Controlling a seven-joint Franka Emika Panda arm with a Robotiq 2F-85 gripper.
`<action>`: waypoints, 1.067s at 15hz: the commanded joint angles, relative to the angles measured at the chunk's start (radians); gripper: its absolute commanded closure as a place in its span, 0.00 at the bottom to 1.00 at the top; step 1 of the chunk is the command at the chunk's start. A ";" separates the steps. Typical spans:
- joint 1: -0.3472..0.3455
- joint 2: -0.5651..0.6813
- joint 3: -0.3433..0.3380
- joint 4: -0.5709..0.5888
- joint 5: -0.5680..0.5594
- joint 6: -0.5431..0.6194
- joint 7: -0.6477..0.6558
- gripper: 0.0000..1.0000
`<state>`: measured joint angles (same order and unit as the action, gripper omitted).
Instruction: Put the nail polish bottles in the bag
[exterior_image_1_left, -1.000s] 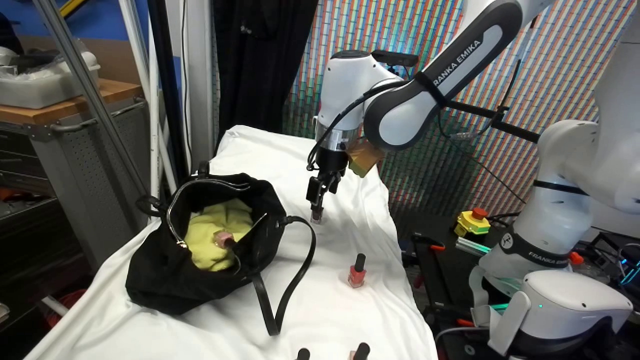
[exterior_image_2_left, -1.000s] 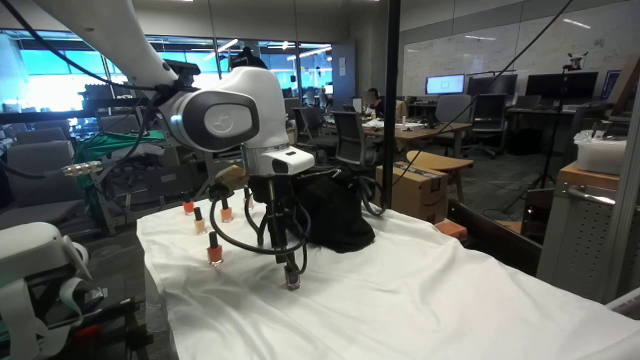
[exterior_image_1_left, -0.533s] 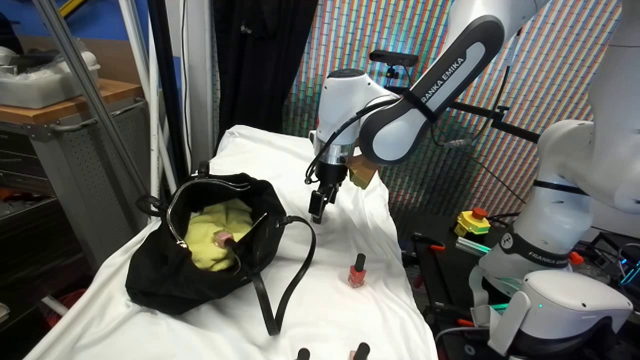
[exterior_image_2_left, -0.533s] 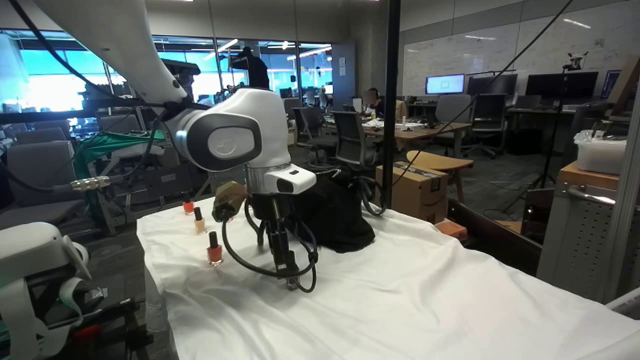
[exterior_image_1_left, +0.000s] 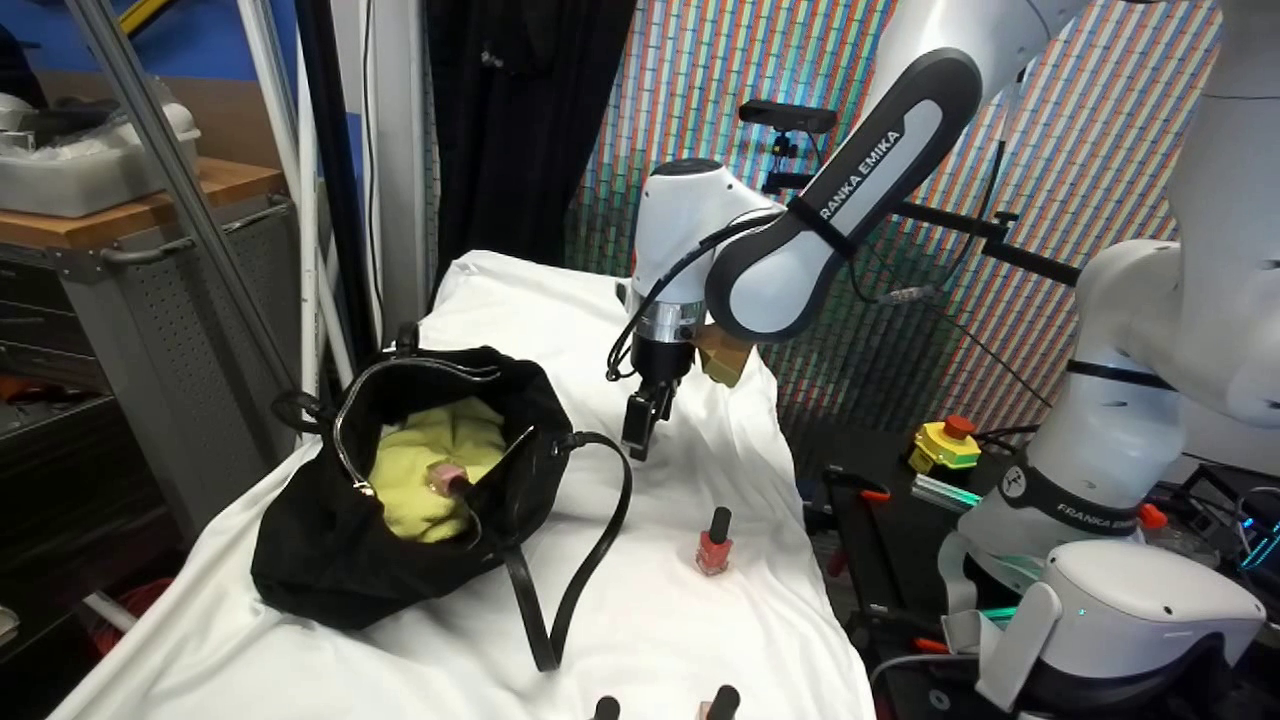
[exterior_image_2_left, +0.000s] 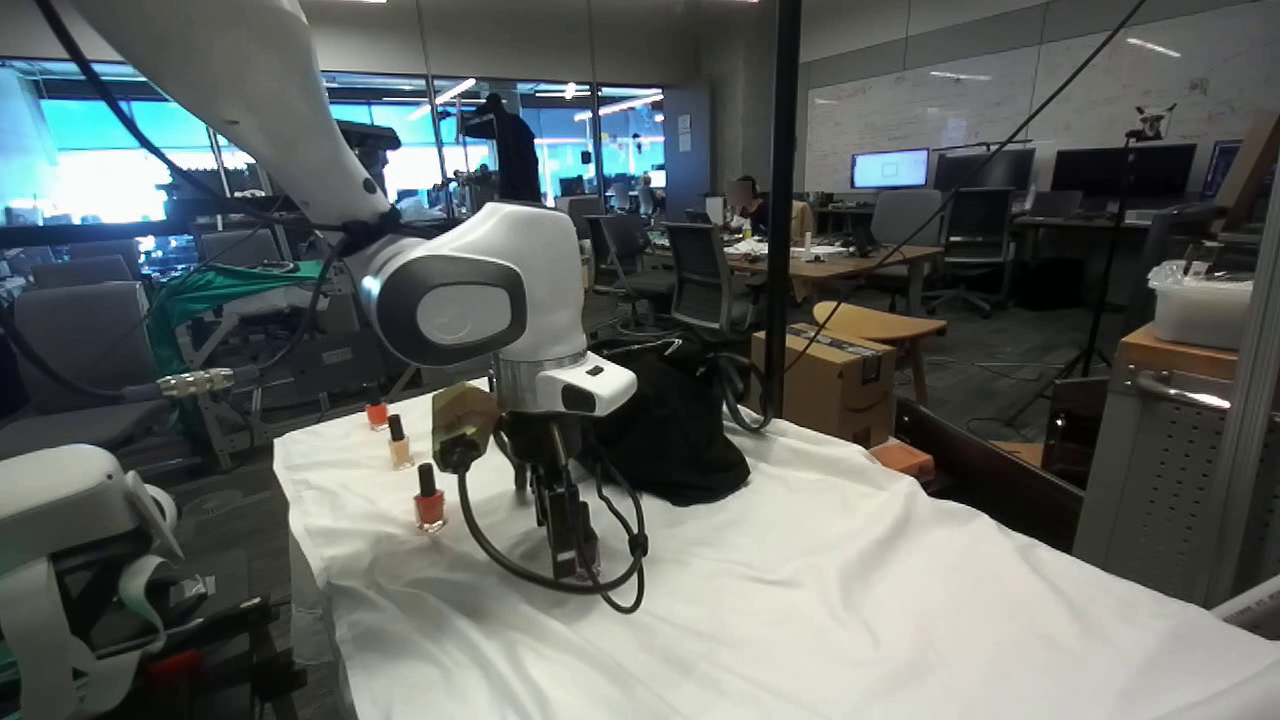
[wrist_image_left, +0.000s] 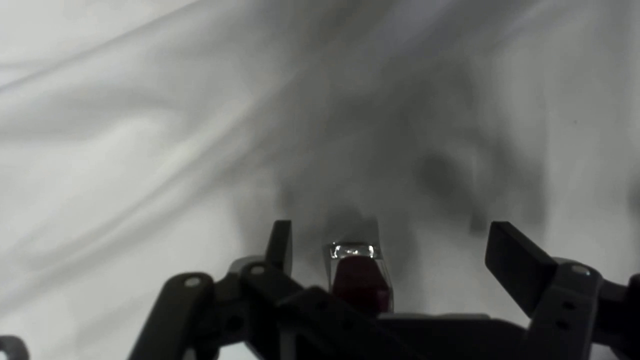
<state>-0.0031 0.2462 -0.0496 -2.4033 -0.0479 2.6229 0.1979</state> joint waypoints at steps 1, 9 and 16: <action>-0.018 0.020 0.006 0.022 0.037 0.007 -0.061 0.00; -0.019 0.007 -0.002 0.033 0.027 0.003 -0.063 0.00; -0.026 0.026 -0.001 0.070 0.035 -0.004 -0.074 0.00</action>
<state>-0.0172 0.2592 -0.0523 -2.3577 -0.0389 2.6224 0.1599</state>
